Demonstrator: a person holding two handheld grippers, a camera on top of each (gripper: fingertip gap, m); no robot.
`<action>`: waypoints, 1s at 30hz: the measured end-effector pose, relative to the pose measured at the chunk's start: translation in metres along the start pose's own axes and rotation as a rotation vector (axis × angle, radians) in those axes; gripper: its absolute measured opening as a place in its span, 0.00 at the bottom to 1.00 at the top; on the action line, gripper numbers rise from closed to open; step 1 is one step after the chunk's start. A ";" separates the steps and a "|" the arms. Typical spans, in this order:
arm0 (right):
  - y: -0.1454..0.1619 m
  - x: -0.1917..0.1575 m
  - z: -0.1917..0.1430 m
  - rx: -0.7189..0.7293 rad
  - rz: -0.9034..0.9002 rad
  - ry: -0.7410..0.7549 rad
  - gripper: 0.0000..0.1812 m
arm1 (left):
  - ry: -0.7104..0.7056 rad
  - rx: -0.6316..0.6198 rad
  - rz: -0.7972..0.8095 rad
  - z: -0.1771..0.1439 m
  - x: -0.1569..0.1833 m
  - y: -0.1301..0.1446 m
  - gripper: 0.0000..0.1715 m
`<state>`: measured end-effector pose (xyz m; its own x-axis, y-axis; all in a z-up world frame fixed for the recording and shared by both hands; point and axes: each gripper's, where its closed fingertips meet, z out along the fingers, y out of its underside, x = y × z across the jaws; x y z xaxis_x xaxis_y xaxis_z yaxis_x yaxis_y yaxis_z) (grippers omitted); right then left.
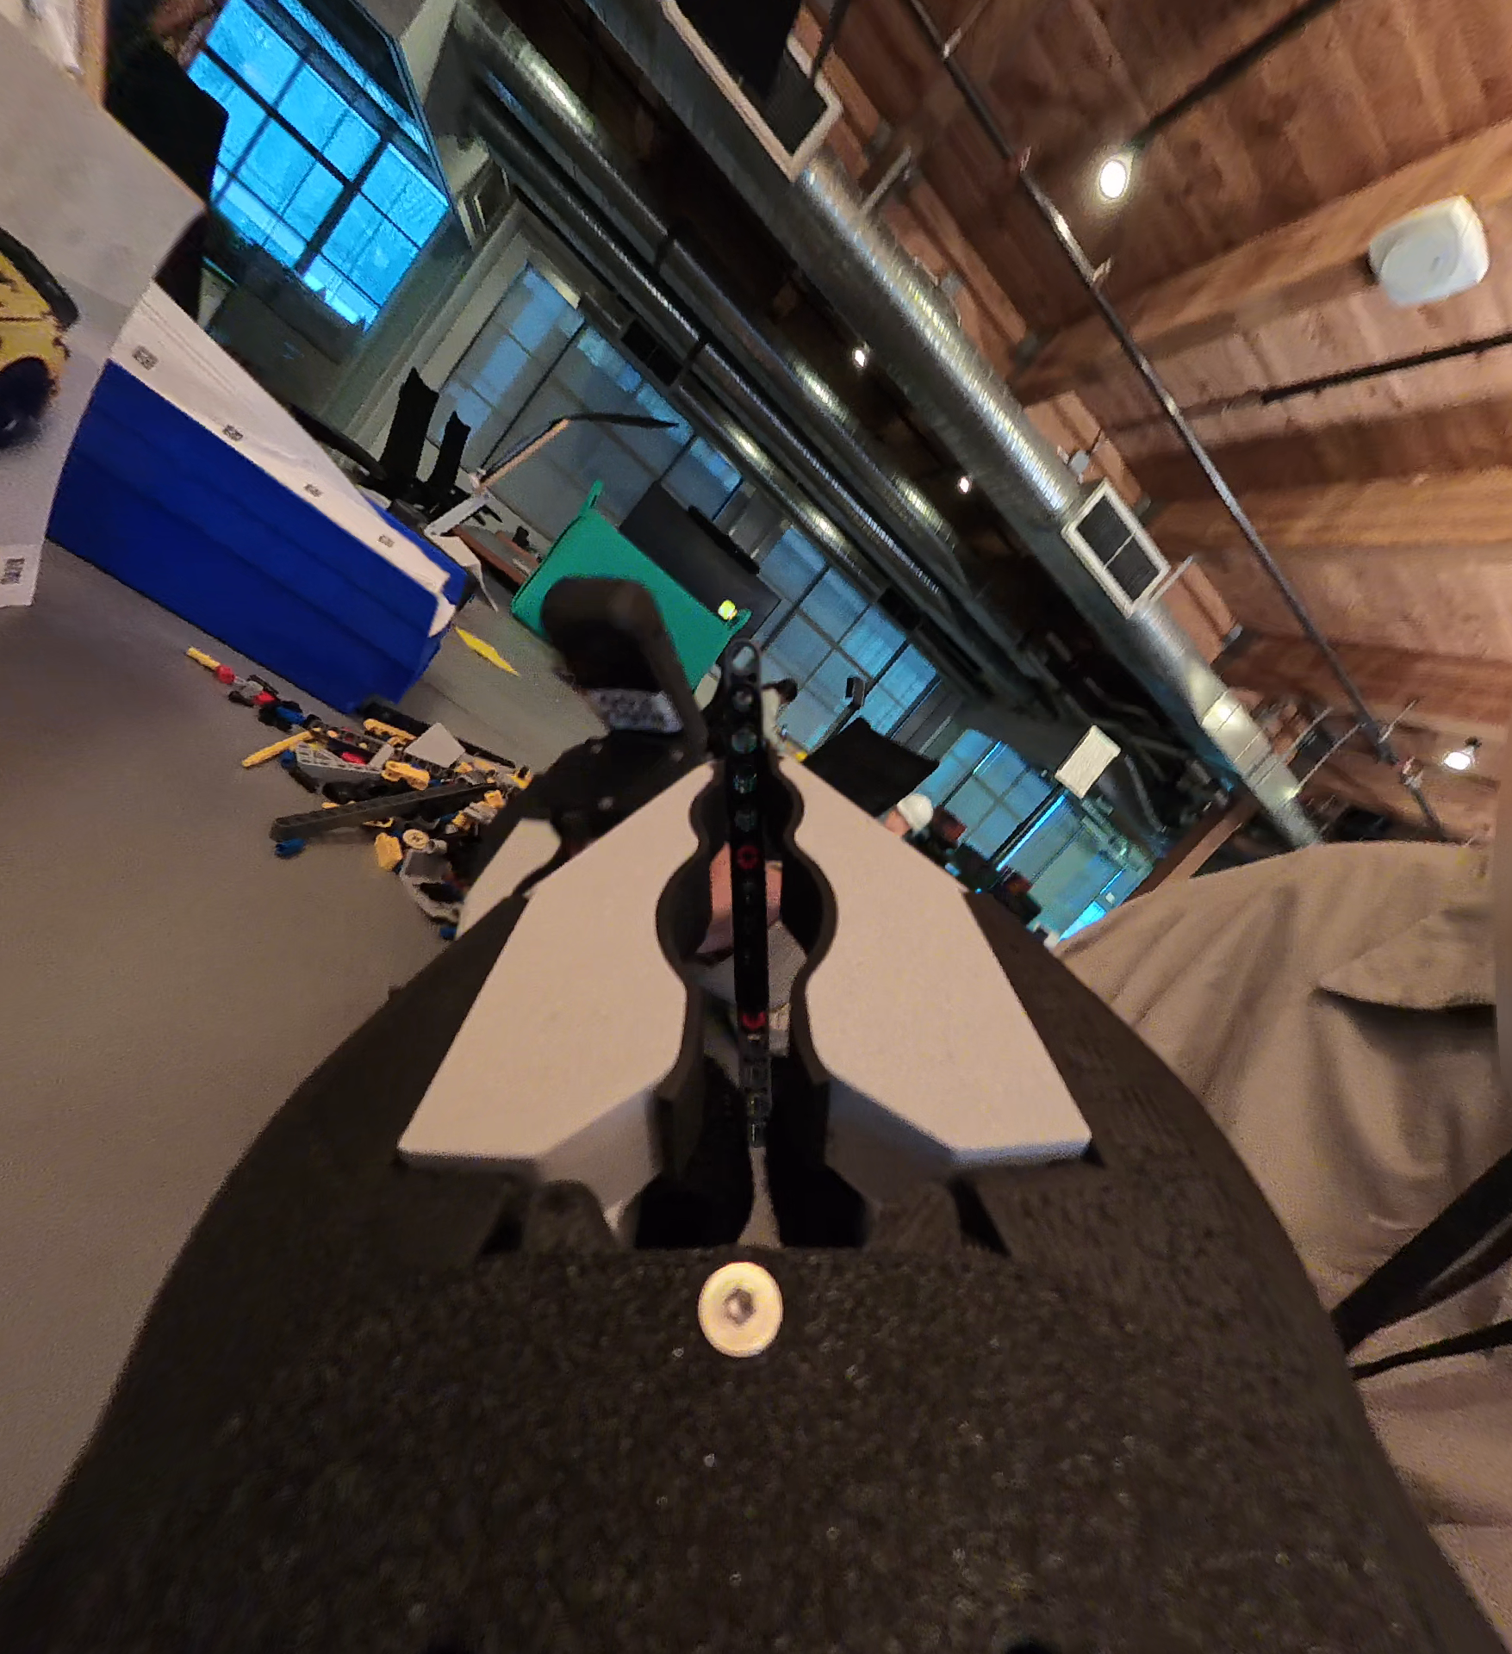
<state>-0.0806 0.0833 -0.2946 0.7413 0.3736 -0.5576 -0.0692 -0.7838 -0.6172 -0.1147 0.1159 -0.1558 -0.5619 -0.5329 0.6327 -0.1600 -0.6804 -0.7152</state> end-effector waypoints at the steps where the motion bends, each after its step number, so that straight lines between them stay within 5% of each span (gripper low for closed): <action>1: -0.015 -0.006 -0.008 0.086 -0.034 -0.007 0.17 | -0.015 -0.011 0.020 0.003 -0.001 0.003 0.04; 4: -0.052 -0.030 -0.030 0.332 -0.143 -0.064 0.16 | -0.034 -0.025 0.039 0.009 -0.003 0.009 0.04; 9: -0.063 -0.058 -0.038 0.419 -0.086 -0.262 0.15 | -0.044 -0.040 0.020 0.015 -0.009 0.018 0.04; 15: -0.066 -0.076 -0.033 0.428 0.003 -0.431 0.08 | -0.049 -0.070 0.020 0.024 -0.011 0.028 0.04; 30: -0.061 -0.073 -0.034 0.398 -0.044 -0.375 0.02 | -0.081 -0.101 0.049 0.023 -0.013 0.031 0.04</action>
<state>-0.1080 0.0874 -0.1974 0.4654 0.6099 -0.6414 -0.3449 -0.5424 -0.7661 -0.0937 0.0902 -0.1792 -0.5044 -0.6057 0.6154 -0.2173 -0.6007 -0.7693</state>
